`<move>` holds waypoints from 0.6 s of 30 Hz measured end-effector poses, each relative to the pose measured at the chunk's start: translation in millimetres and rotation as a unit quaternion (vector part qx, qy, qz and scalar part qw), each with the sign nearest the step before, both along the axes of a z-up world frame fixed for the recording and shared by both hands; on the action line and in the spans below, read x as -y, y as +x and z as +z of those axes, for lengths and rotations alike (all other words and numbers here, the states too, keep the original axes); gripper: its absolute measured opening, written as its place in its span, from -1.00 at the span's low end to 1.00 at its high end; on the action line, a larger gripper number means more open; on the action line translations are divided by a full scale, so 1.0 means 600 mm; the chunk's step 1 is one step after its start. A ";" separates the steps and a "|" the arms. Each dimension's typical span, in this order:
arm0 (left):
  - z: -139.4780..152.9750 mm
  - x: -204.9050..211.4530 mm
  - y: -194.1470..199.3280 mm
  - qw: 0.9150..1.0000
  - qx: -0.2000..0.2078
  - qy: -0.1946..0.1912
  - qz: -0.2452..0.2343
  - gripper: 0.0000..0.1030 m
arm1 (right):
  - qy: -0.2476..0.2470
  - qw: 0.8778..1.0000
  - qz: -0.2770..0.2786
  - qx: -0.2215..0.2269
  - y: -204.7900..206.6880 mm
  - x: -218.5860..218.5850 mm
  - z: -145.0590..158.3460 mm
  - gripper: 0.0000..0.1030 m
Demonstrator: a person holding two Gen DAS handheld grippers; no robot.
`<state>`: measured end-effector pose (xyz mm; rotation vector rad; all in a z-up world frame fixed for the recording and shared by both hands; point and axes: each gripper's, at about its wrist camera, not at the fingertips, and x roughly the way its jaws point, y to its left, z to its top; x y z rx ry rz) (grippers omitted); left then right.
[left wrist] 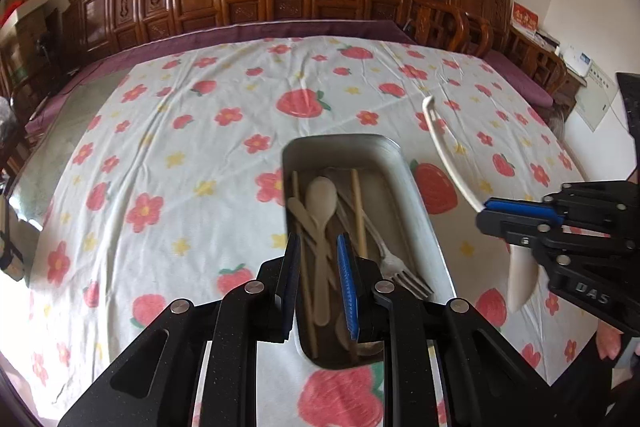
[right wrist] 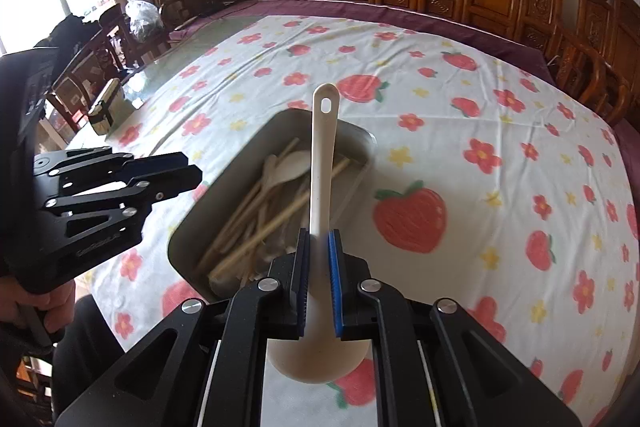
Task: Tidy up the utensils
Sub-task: 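Drop the chopstick into the tray with the left tool while the right tool carries the ladle over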
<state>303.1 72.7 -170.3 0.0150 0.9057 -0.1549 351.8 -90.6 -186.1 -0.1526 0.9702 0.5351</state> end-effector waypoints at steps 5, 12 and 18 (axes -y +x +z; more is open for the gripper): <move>0.015 -0.050 -0.010 1.000 0.015 -0.004 0.023 -0.42 | 0.023 1.000 -0.001 -0.015 0.024 -0.045 -0.007 -0.79; 0.011 -0.108 -0.016 0.998 0.016 -0.010 0.052 -0.30 | 0.040 0.998 -0.016 -0.043 0.052 -0.091 -0.035 -0.78; 0.008 -0.128 -0.021 0.998 0.014 -0.022 0.057 -0.28 | 0.021 0.998 -0.014 -0.055 0.057 -0.116 -0.063 -0.78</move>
